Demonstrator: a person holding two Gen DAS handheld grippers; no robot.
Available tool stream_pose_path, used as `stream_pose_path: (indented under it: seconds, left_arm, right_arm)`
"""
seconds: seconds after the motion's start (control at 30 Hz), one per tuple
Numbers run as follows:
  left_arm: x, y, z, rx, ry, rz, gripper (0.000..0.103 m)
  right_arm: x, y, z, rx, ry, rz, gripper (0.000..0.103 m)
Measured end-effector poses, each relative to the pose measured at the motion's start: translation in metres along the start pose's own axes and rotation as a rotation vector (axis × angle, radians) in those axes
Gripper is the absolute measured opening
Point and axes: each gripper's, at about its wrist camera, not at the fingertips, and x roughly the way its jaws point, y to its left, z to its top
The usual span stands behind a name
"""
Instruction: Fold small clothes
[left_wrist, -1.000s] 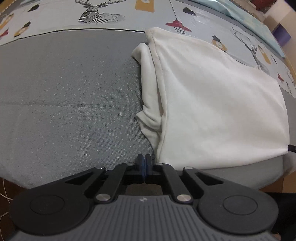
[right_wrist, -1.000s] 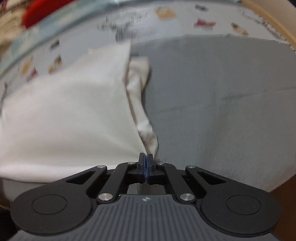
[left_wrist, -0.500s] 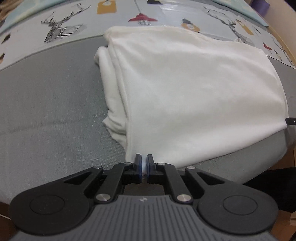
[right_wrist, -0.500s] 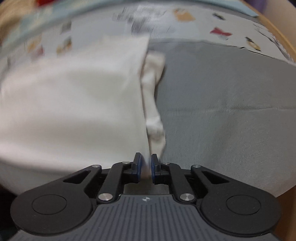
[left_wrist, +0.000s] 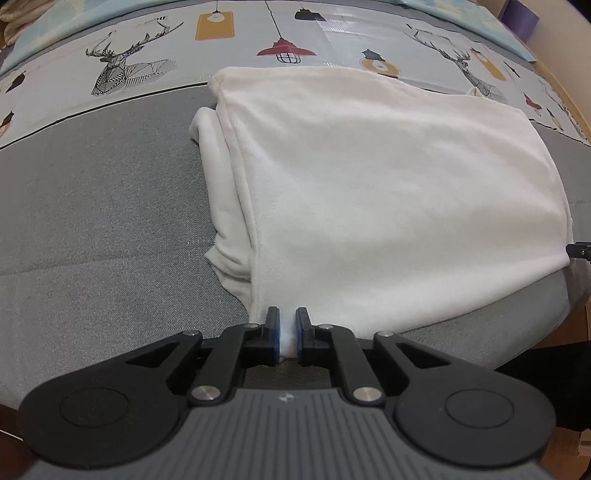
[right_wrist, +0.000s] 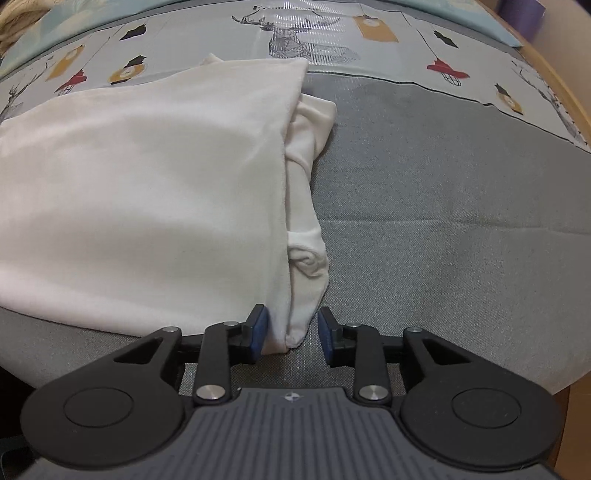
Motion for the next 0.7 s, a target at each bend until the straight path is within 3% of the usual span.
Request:
stream_pose_path:
  seconds: [0.2, 0.33, 0.43, 0.7]
  left_arm:
    - [-0.010, 0.004, -0.002, -0.030, -0.041, 0.014, 0.009]
    - [-0.033, 0.003, -0.010, -0.071, -0.125, 0.010, 0.023]
    - [-0.046, -0.005, -0.021, -0.110, -0.184, 0.003, 0.024]
    - [-0.036, -0.011, -0.054, -0.452, -0.212, -0.054, 0.026]
  right_arm:
    - [-0.009, -0.003, 0.001, 0.025, -0.037, -0.005, 0.034]
    - [-0.027, -0.013, 0.007, 0.091, -0.134, -0.011, 0.034]
    - [-0.040, -0.020, 0.010, 0.113, -0.201, -0.023, 0.034]
    - [-0.065, -0.028, 0.013, 0.141, -0.304, 0.063, 0.035]
